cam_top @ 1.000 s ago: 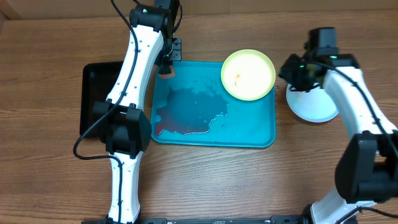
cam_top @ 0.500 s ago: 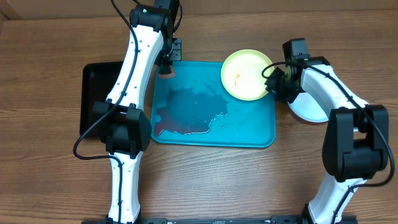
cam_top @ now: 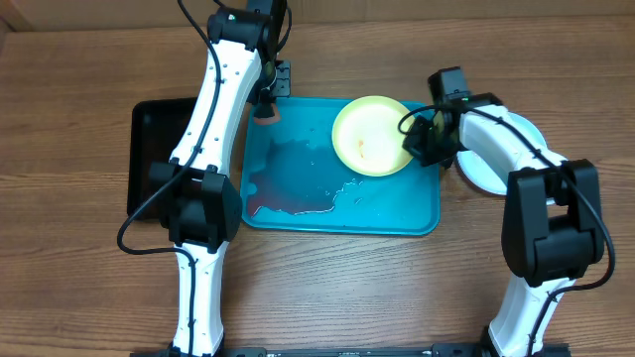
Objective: Clean dirty plates on tray and stack at the side
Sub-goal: 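Move right gripper to the yellow plate and pinch its rim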
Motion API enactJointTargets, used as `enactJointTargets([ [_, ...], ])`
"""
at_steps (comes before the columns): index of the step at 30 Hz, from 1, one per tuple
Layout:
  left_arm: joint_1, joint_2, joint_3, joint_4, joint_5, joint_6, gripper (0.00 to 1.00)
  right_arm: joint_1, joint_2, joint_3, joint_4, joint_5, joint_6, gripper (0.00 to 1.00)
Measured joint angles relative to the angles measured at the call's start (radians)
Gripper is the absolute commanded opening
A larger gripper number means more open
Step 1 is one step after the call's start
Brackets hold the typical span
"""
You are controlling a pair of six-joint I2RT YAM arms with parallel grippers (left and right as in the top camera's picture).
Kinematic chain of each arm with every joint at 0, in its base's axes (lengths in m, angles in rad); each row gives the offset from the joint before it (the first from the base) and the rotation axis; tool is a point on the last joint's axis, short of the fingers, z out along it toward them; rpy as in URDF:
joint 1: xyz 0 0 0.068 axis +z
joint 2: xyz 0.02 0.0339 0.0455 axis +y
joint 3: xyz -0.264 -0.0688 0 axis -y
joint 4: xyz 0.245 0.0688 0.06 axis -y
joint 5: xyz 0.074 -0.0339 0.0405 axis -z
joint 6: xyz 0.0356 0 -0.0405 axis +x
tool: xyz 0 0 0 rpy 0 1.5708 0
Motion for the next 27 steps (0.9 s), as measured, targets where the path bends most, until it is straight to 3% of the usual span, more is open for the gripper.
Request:
enactJointTargets([
  [9,-0.018,0.000,0.000,0.008,0.000,0.000,0.04,0.141,0.000,0.002,-0.077,-0.064,-0.099,0.05],
  [13,-0.018,0.000,0.000,0.008,0.000,0.000,0.04,0.203,0.000,0.027,-0.128,-0.077,-0.134,0.32],
  [15,-0.018,0.000,0.000,0.008,0.000,0.000,0.04,0.217,0.000,0.043,-0.126,-0.081,-0.150,0.38],
  [27,-0.018,0.000,0.000,0.012,0.000,0.000,0.04,0.209,0.001,0.057,-0.015,-0.081,-0.441,0.36],
])
